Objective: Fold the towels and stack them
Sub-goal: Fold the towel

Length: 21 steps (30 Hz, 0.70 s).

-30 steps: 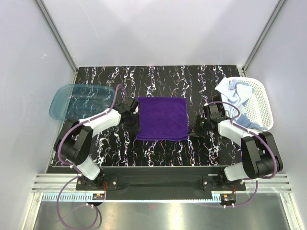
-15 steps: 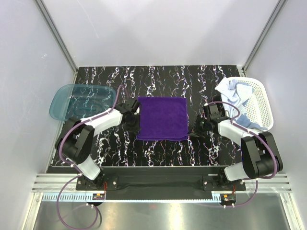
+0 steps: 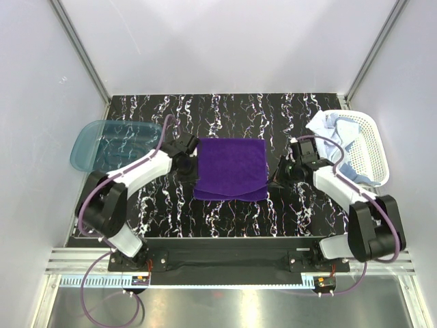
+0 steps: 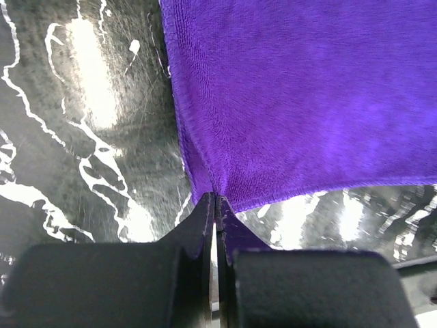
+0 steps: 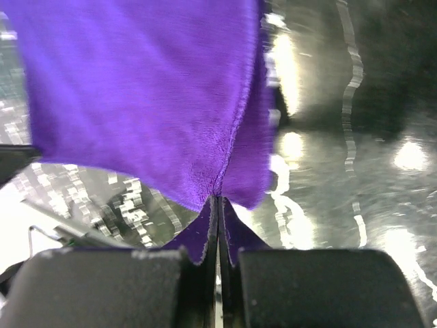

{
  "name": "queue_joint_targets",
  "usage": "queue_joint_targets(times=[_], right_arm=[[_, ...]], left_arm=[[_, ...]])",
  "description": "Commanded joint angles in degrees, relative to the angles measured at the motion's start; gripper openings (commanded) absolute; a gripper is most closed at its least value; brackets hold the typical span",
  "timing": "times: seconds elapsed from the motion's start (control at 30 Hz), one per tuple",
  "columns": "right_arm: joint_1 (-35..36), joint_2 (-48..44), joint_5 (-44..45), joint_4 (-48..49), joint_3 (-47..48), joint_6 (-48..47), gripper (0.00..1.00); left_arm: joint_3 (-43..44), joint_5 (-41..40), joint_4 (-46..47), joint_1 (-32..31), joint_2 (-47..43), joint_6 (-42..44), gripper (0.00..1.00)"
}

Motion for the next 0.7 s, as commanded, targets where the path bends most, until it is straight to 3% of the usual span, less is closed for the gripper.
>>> queue_joint_targets(times=[0.0, 0.13, 0.27, 0.67], right_arm=[[0.6, -5.6, -3.1, -5.0, 3.6, -0.1, 0.0], [0.6, -9.8, -2.2, -1.3, -5.9, 1.9, 0.0], [0.6, -7.8, -2.4, 3.5, -10.5, 1.9, 0.0], [0.6, -5.9, 2.0, 4.4, -12.5, 0.5, 0.0]], left_arm=[[2.3, 2.4, -1.5, -0.2, -7.1, -1.1, 0.0], [-5.9, 4.9, 2.2, 0.2, -10.2, -2.0, 0.0], [-12.1, 4.5, 6.2, 0.1, -7.1, -1.7, 0.0], [-12.5, -0.1, 6.7, 0.2, -3.8, 0.0, 0.01]])
